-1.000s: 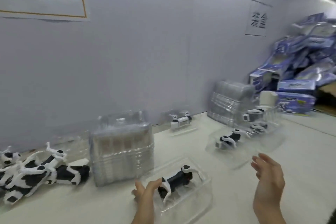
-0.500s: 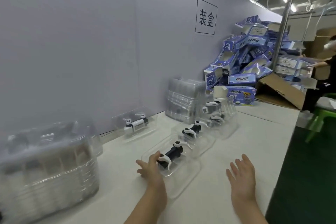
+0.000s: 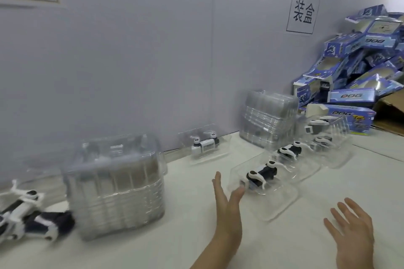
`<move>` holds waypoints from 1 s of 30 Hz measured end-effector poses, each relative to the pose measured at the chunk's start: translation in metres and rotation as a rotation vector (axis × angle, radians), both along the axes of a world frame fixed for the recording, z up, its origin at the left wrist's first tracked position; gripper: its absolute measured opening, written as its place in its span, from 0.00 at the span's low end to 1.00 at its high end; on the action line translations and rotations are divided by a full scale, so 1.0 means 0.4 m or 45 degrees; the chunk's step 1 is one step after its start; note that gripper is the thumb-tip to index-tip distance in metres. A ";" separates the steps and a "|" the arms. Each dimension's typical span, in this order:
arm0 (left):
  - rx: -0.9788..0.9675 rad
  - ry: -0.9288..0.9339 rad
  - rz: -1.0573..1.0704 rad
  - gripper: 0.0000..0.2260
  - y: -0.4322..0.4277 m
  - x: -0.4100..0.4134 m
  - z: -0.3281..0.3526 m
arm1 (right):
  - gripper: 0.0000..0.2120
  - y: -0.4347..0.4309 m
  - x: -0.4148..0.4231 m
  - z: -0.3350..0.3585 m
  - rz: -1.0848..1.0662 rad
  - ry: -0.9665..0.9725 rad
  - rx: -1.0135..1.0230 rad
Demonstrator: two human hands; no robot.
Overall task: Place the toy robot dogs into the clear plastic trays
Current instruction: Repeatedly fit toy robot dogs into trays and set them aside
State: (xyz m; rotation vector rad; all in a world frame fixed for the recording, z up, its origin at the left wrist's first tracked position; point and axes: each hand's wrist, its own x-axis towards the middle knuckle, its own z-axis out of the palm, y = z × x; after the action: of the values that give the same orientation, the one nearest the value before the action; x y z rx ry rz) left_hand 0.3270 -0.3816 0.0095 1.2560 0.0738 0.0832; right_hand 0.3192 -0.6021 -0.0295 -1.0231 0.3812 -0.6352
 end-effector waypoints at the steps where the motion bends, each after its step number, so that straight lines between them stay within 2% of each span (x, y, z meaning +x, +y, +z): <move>1: 0.072 -0.089 0.029 0.27 0.040 -0.028 -0.012 | 0.16 -0.002 0.007 0.005 0.008 0.019 0.012; 4: 0.216 -0.213 0.201 0.21 0.181 -0.095 -0.031 | 0.11 0.029 0.005 0.028 0.130 0.031 -0.140; 7: 0.264 -0.290 0.530 0.22 0.326 -0.149 -0.016 | 0.16 0.115 -0.032 0.031 0.110 -0.007 -0.674; 10: 0.360 -0.404 0.952 0.24 0.447 -0.175 0.014 | 0.13 0.263 -0.058 0.055 0.089 -0.207 -1.111; 13: 0.469 -0.423 1.259 0.26 0.546 -0.176 0.039 | 0.12 0.444 -0.049 0.152 0.318 -0.466 -1.340; 15: 0.538 -0.341 1.173 0.36 0.613 -0.169 0.049 | 0.17 0.566 -0.039 0.216 0.472 -0.584 -1.570; 18: 0.725 -0.180 0.790 0.57 0.700 -0.151 0.055 | 0.25 0.705 -0.004 0.306 0.552 -0.693 -1.891; 22: 0.733 -0.061 0.494 0.71 0.742 -0.127 0.054 | 0.38 0.813 0.064 0.356 0.699 -0.547 -2.426; 23: 0.706 -0.060 0.458 0.72 0.744 -0.121 0.050 | 0.40 0.828 0.079 0.352 0.734 -0.493 -2.541; 25: 0.656 -0.073 0.425 0.71 0.744 -0.110 0.032 | 0.43 0.842 0.096 0.329 0.733 -0.471 -2.609; 30: 0.592 -0.118 0.561 0.60 0.724 -0.118 -0.015 | 0.40 0.831 0.097 0.274 0.543 -0.616 -2.391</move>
State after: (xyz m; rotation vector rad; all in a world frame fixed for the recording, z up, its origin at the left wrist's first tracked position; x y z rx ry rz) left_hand 0.2798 -0.0919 0.0033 1.6802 0.2621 0.5658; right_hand 0.3580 -0.2698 0.0801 -2.5027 -1.1154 -0.7340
